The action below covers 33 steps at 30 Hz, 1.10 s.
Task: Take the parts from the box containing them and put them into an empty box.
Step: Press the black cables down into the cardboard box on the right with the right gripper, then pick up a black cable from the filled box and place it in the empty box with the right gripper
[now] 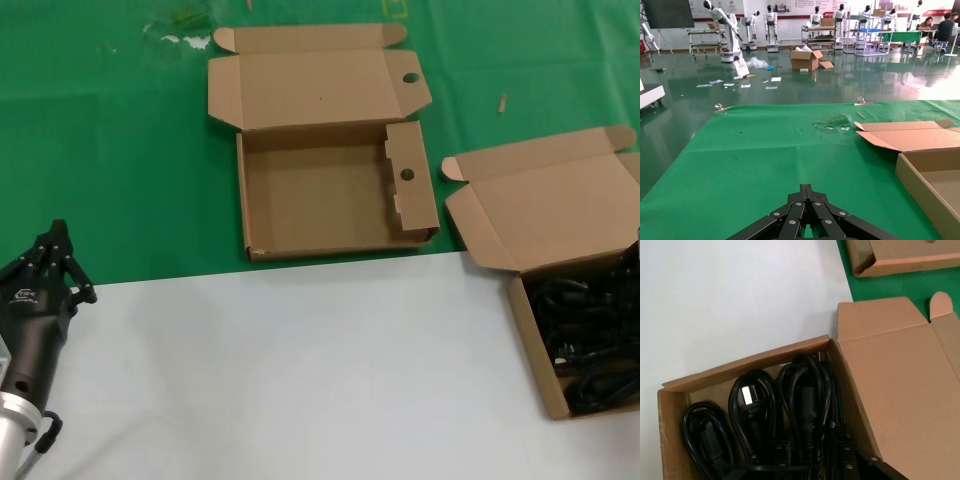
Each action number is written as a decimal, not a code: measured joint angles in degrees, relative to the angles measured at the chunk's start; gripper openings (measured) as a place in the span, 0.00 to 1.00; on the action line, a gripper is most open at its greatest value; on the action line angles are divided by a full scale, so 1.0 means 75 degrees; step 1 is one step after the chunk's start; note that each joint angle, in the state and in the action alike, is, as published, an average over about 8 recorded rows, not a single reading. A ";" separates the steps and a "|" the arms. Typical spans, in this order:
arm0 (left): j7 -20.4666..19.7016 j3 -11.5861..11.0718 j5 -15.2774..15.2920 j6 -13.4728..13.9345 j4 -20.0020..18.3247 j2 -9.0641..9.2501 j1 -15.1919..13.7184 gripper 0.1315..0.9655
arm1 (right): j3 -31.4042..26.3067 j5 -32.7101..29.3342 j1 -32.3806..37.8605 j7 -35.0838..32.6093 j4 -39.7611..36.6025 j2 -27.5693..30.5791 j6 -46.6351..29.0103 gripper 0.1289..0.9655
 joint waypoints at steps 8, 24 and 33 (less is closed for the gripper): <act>0.0001 0.0000 0.0000 0.0000 0.0000 0.0000 0.0000 0.01 | -0.0037 -0.0072 0.0031 0.0222 0.0176 0.0016 -0.0121 0.17; 0.0000 0.0000 -0.0002 0.0000 0.0000 0.0000 0.0000 0.01 | -0.0054 -0.0300 0.0907 0.1340 0.1377 0.0154 -0.1276 0.10; 0.0000 0.0000 -0.0002 0.0000 0.0000 0.0000 0.0000 0.01 | -0.0184 -0.0404 0.2157 0.1952 0.1847 -0.0675 -0.1711 0.10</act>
